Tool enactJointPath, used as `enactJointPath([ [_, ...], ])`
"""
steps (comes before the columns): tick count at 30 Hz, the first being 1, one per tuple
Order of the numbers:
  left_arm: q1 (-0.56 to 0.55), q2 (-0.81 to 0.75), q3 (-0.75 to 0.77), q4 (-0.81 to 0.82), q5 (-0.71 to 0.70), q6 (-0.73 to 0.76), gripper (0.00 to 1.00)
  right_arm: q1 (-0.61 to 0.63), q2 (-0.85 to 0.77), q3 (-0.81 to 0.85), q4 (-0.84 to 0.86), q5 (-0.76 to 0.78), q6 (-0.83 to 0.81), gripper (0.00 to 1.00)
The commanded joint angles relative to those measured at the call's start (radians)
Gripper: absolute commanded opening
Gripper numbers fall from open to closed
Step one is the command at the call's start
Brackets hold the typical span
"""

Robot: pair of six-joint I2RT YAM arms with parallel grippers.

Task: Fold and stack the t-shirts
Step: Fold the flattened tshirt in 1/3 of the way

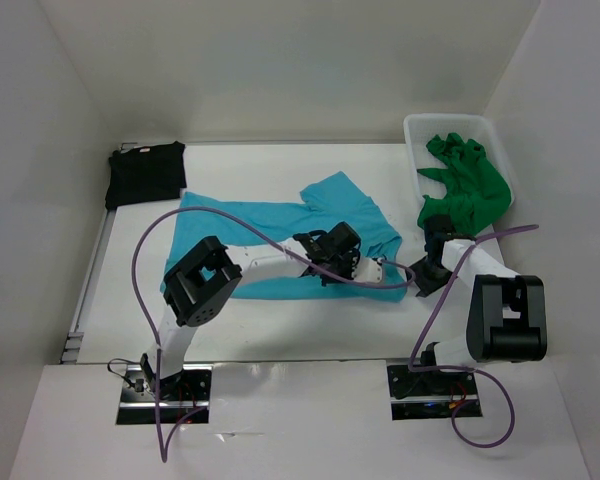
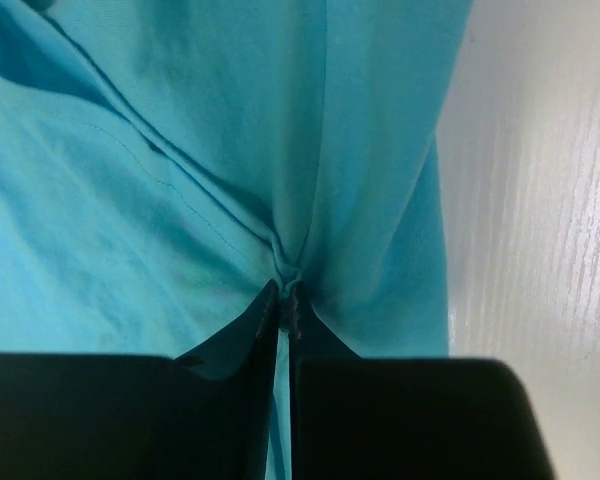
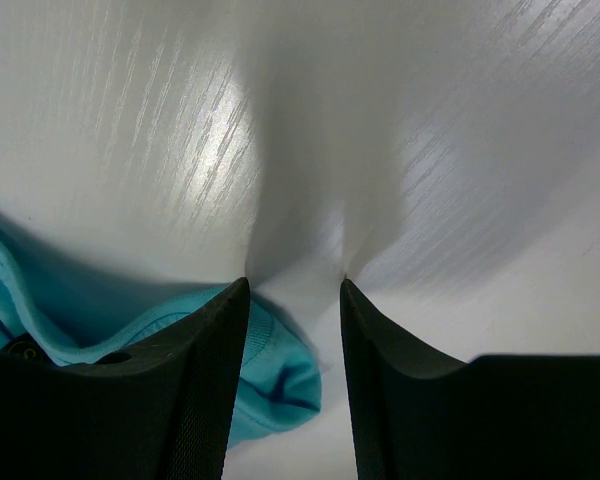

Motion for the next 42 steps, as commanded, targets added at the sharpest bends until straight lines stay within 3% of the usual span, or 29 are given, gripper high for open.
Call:
enactJointPath([
  [1, 0.006, 0.005, 0.042, 0.004, 0.024, -0.024, 0.09, -0.004, 0.014, -0.024, 0.06, 0.007, -0.001, 0.47],
  [4, 0.006, 0.005, 0.051, 0.004, 0.024, -0.042, 0.0, -0.004, 0.014, -0.024, 0.06, 0.007, -0.001, 0.47],
  [10, 0.027, 0.005, 0.08, 0.015, -0.022, -0.105, 0.02, -0.004, 0.014, -0.024, 0.06, 0.007, -0.01, 0.47],
  [12, 0.037, 0.005, 0.092, 0.001, -0.002, -0.105, 0.18, -0.004, 0.014, -0.024, 0.06, 0.007, -0.01, 0.47],
  [13, 0.037, -0.004, 0.092, -0.009, 0.008, -0.09, 0.51, -0.004, 0.014, -0.024, 0.06, 0.007, -0.01, 0.47],
  [15, 0.037, -0.004, 0.092, -0.031, 0.035, -0.068, 0.59, -0.004, 0.014, -0.024, 0.06, -0.002, -0.01, 0.47],
  [18, 0.037, -0.004, 0.08, -0.031, 0.045, -0.068, 0.59, -0.004, 0.014, -0.024, 0.06, -0.002, -0.01, 0.47],
  [23, 0.037, -0.004, 0.071, -0.031, 0.045, -0.056, 0.5, -0.004, 0.014, -0.024, 0.06, -0.002, -0.01, 0.46],
  [26, 0.037, -0.004, 0.089, -0.04, 0.058, -0.056, 0.35, -0.004, 0.014, -0.024, 0.06, -0.002, -0.01, 0.46],
  [27, 0.037, -0.004, 0.089, -0.04, 0.068, -0.056, 0.25, -0.004, 0.014, -0.024, 0.06, -0.002, -0.01, 0.46],
  [33, 0.037, -0.004, 0.089, -0.04, 0.081, -0.056, 0.02, -0.004, 0.014, -0.024, 0.06, -0.002, -0.019, 0.46],
  [37, 0.046, -0.004, 0.069, -0.013, 0.061, -0.088, 0.0, -0.004, 0.014, -0.024, 0.06, -0.002, -0.019, 0.46],
  [42, 0.144, -0.004, 0.069, 0.044, -0.001, -0.238, 0.0, -0.004, 0.014, -0.024, 0.06, -0.002, -0.019, 0.46],
])
